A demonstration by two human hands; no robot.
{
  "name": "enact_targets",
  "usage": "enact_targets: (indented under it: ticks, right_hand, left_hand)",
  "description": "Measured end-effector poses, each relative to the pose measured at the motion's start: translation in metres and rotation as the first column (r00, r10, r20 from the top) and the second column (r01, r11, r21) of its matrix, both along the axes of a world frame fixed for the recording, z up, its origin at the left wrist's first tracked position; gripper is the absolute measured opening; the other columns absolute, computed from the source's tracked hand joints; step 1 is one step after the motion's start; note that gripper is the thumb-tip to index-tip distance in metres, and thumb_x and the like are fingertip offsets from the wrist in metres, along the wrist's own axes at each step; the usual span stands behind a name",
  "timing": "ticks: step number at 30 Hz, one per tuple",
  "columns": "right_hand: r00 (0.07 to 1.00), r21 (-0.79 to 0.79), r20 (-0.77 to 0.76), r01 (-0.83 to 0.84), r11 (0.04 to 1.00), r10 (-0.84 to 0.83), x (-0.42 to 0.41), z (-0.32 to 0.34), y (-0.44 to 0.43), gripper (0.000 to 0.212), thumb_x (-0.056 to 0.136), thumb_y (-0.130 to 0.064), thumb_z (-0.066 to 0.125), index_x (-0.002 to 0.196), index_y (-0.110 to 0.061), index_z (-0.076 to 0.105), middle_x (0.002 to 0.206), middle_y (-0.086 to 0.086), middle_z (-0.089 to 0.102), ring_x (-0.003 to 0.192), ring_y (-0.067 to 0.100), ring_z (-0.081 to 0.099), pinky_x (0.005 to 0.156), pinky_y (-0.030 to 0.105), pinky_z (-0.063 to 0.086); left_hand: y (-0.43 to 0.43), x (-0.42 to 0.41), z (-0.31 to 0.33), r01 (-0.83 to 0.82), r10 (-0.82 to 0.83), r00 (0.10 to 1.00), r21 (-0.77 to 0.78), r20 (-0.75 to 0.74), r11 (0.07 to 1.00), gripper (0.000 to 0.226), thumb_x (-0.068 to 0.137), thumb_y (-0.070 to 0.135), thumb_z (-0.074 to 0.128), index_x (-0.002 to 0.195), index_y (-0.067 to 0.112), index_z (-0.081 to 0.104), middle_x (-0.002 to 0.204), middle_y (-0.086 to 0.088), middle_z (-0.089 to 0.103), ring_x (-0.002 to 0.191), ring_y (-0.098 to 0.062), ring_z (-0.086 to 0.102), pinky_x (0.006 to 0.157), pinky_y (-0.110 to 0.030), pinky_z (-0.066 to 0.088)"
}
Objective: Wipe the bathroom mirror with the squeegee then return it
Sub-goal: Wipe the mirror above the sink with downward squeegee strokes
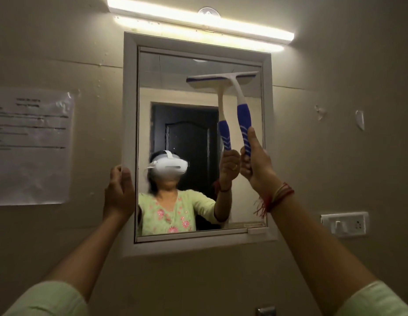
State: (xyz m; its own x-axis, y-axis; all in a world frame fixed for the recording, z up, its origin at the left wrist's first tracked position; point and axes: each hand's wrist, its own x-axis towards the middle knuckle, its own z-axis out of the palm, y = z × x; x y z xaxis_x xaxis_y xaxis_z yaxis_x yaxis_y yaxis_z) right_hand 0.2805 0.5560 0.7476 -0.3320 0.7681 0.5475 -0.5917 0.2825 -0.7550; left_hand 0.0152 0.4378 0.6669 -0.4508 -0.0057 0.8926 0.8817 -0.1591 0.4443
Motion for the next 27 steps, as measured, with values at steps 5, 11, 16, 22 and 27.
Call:
enact_targets:
  ticks: [5,11,16,22,27]
  right_hand:
    - [0.998,-0.013,-0.060,0.004,1.000,-0.005,-0.003,0.017,-0.003,0.048,0.092,-0.053,0.043,0.063,-0.015,0.049,0.035,-0.008,0.043,0.028,0.004,0.038,0.033,0.014,0.033]
    - [0.997,-0.054,-0.057,-0.061,0.997,0.058,-0.009,-0.008,0.011,0.051,0.089,-0.057,0.047,0.062,-0.015,0.054,0.037,-0.007,0.046,0.029,0.004,0.038,0.032,0.016,0.033]
    - [0.986,-0.074,-0.033,-0.168,0.983,0.166,-0.014,-0.047,0.021,0.053,0.084,-0.062,0.049,0.063,-0.014,0.056,0.040,-0.007,0.046,0.031,0.005,0.039,0.034,0.015,0.033]
    - [0.993,-0.060,-0.056,-0.107,0.992,0.103,-0.015,-0.020,0.019,0.052,0.086,-0.060,0.049,0.063,-0.014,0.056,0.039,-0.007,0.047,0.030,0.005,0.041,0.034,0.015,0.035]
    - [0.982,-0.055,-0.028,-0.190,0.980,0.188,-0.013,-0.055,0.023,0.053,0.086,-0.062,0.047,0.066,-0.014,0.058,0.041,-0.005,0.048,0.030,0.005,0.041,0.032,0.015,0.034]
  left_hand:
    - [0.000,0.000,0.001,0.005,-0.005,1.000,0.003,0.014,1.000,0.039,0.099,0.035,0.025,0.103,0.002,0.045,0.090,-0.026,0.055,0.086,-0.041,0.055,0.069,-0.035,0.033]
    - [-0.001,0.000,0.001,-0.008,0.008,1.000,0.004,0.004,1.000,0.045,0.094,0.044,0.021,0.098,0.005,0.044,0.072,-0.005,0.045,0.076,-0.039,0.054,0.063,-0.036,0.033]
    - [0.001,-0.001,0.000,-0.020,0.020,1.000,0.002,0.018,1.000,0.042,0.096,0.041,0.022,0.101,0.006,0.044,0.075,-0.008,0.048,0.077,-0.039,0.054,0.065,-0.036,0.033]
    - [0.001,-0.001,0.000,-0.012,0.012,1.000,0.009,0.022,1.000,0.043,0.096,0.040,0.024,0.104,0.003,0.045,0.085,-0.022,0.056,0.084,-0.042,0.055,0.068,-0.039,0.036]
    - [0.002,-0.002,0.001,-0.012,0.012,0.999,0.001,0.032,1.000,0.041,0.099,0.034,0.026,0.114,0.002,0.046,0.105,-0.028,0.059,0.097,-0.043,0.055,0.077,-0.041,0.040]
